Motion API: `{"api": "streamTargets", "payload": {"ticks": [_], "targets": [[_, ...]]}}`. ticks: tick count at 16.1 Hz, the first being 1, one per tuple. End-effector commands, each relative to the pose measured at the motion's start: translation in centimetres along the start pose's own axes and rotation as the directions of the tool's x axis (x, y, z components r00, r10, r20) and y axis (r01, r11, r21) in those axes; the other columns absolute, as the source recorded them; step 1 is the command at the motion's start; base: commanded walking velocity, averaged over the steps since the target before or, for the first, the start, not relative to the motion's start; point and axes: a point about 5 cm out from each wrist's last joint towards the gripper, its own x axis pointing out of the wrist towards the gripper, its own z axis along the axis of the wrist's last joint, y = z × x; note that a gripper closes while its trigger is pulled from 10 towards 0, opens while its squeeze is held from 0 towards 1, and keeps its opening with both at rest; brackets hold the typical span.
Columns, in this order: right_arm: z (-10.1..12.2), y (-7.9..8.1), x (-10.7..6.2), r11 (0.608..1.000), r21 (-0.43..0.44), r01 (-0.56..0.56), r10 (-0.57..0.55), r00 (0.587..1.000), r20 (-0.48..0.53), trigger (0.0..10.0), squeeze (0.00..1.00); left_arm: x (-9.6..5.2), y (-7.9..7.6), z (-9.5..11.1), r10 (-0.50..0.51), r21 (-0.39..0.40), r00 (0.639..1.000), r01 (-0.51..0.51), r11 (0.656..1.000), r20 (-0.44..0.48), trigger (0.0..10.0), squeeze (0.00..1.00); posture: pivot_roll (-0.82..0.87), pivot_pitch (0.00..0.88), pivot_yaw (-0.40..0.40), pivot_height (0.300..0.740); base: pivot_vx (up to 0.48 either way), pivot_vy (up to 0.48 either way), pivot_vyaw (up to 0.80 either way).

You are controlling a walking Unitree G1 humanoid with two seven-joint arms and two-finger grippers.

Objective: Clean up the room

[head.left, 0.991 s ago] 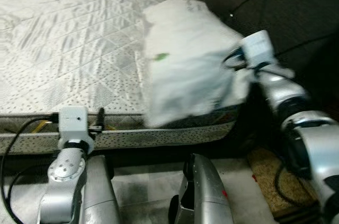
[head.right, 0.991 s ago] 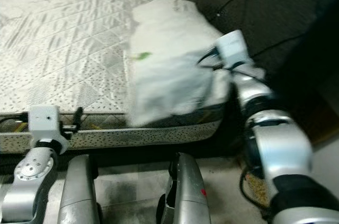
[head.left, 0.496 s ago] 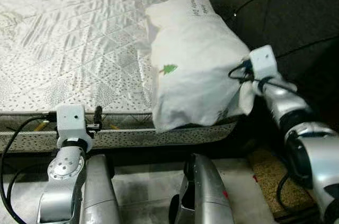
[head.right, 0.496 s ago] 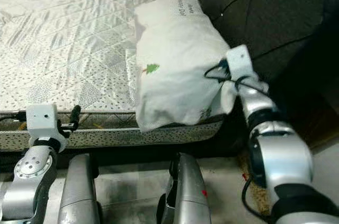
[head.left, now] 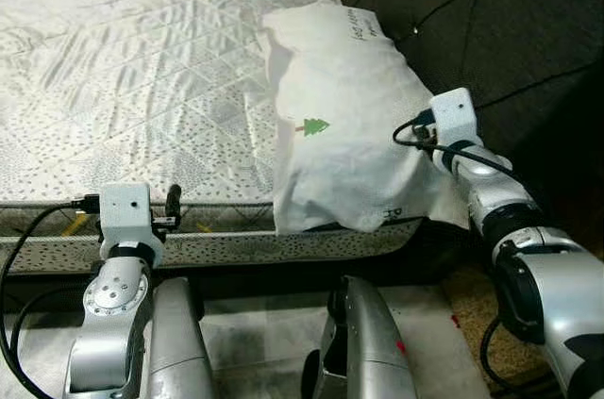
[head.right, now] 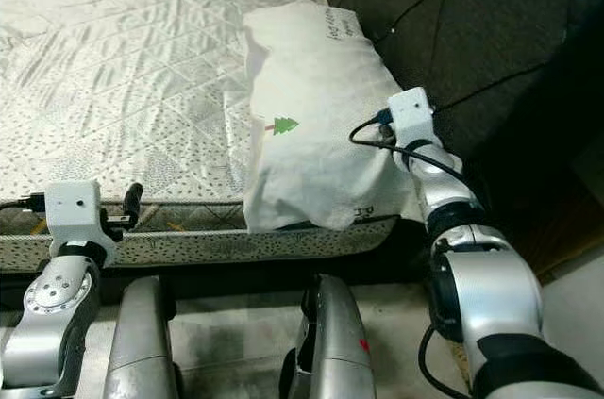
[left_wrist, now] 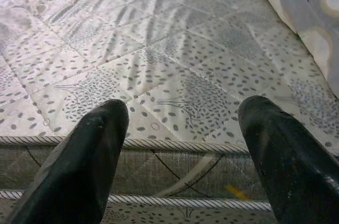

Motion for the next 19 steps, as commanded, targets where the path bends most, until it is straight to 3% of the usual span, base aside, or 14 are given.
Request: {"api": "streamTargets", "payload": {"ticks": [1, 3, 5, 6, 7, 8, 9, 11, 13, 14, 15, 16, 18, 19], "targets": [[-0.8, 0.3, -0.3, 0.998, 0.054, 0.02, -0.02, 1.0, 0.016, 10.0, 1.0, -0.2, -0.5, 0.1, -0.012, -0.029, 1.0, 0.013, 0.999, 0.009, 10.0, 0.0, 0.12, 0.0, -0.127, 0.527, 0.0, 0.0, 0.0], [-2.7, 2.0, -0.9, 0.994, 0.11, -0.028, 0.028, 1.0, 0.006, 10.0, 1.0, -0.1, -1.0, 0.0, -0.041, -0.04, 0.999, 0.041, 0.998, 0.008, 10.0, 0.0, 0.1, 0.0, -0.119, 0.527, 0.0, 0.0, 0.0], [-4.7, 5.3, -1.9, 0.963, 0.232, -0.134, 0.139, 0.99, -0.003, 10.0, 1.0, 0.1, -1.6, -0.1, -0.068, -0.038, 0.998, 0.068, 0.997, 0.004, 10.0, 0.0, 0.09, 0.0, -0.111, 0.527, 0.0, 0.0, 0.0], [-5.0, 7.3, -2.0, 0.933, 0.326, -0.155, 0.169, 0.986, -0.014, 10.0, 1.0, 0.3, -1.8, -0.1, -0.072, -0.038, 0.997, 0.072, 0.997, 0.003, 10.0, 0.0, 0.08, 0.0, -0.103, 0.527, 0.0, 0.0, 0.0], [-4.9, 7.8, -1.9, 0.924, 0.349, -0.156, 0.172, 0.985, -0.015, 10.0, 1.0, 0.4, -1.8, 0.0, -0.073, -0.039, 0.997, 0.073, 0.997, 0.003, 10.0, 0.0, 0.08, 0.0, -0.1, 0.527, 0.0, 0.0, 0.0], [-3.1, 11.0, -1.1, 0.867, 0.463, -0.183, 0.206, 0.979, 0.0, 10.0, 1.0, 0.5, -2.2, -0.1, -0.099, -0.034, 0.995, 0.099, 0.994, -0.003, 10.0, 0.0, 0.08, 0.0, -0.096, 0.527, 0.0, 0.0, 0.0], [-2.6, 12.3, -1.1, 0.819, 0.55, -0.161, 0.193, 0.981, -0.001, 10.0, 1.0, 0.5, -2.3, -0.2, -0.104, -0.035, 0.995, 0.104, 0.994, -0.003, 10.0, 0.0, 0.08, 0.0, -0.096, 0.527, 0.0, 0.0, 0.0], [-4.2, 15.1, -2.1, 0.731, 0.679, -0.071, 0.161, 0.985, -0.07, 10.0, 1.0, 0.6, -2.7, -0.1, -0.106, -0.042, 0.994, 0.106, 0.993, -0.005, 10.0, 0.0, 0.12, 0.0, -0.083, 0.527, 0.0, 0.0, 0.0], [-5.9, 16.4, -3.4, 0.734, 0.674, -0.084, 0.155, 0.987, -0.045, 10.0, 1.0, 0.6, -3.0, 0.1, -0.111, -0.045, 0.994, 0.111, 0.993, 0.002, 10.0, 0.0, 0.13, 0.0, -0.084, 0.527, 0.0, 0.0, 0.0], [-5.9, 15.2, -3.4, 0.697, 0.714, -0.067, 0.108, 0.994, -0.013, 10.0, 1.0, 0.7, -2.7, 0.1, -0.108, -0.046, 0.994, 0.108, 0.993, 0.002, 10.0, 0.0, 0.12, 0.0, -0.08, 0.527, 0.0, 0.0, 0.0], [-5.1, 13.6, -3.1, 0.692, 0.719, -0.059, 0.047, 0.998, 0.037, 10.0, 1.0, 0.7, -2.6, -0.1, -0.107, -0.045, 0.994, 0.107, 0.993, -0.001, 10.0, 0.0, 0.11, 0.0, -0.083, 0.527, 0.0, 0.0, 0.0], [-5.0, 12.5, -3.1, 0.729, 0.684, -0.035, -0.003, 0.999, 0.055, 10.0, 1.0, 0.9, -2.6, -0.2, -0.108, -0.044, 0.994, 0.107, 0.993, -0.003, 10.0, 0.0, 0.11, 0.0, -0.087, 0.527, 0.0, 0.0, 0.0], [-5.8, 9.8, -3.3, 0.735, 0.674, 0.071, -0.115, 0.993, 0.02, 10.0, 1.0, 1.4, -3.1, 0.3, -0.111, -0.055, 0.994, 0.112, 0.992, 0.016, 10.0, 0.0, 0.1, 0.0, -0.098, 0.527, 0.0, 0.0, 0.0], [-5.4, 8.2, -2.9, 0.717, 0.683, 0.136, -0.181, 0.983, -0.005, 10.0, 1.0, 1.7, -3.3, 0.7, -0.112, -0.059, 0.993, 0.114, 0.992, 0.032, 10.0, 0.0, 0.1, 0.0, -0.097, 0.527, 0.0, 0.0, 0.0]]}}
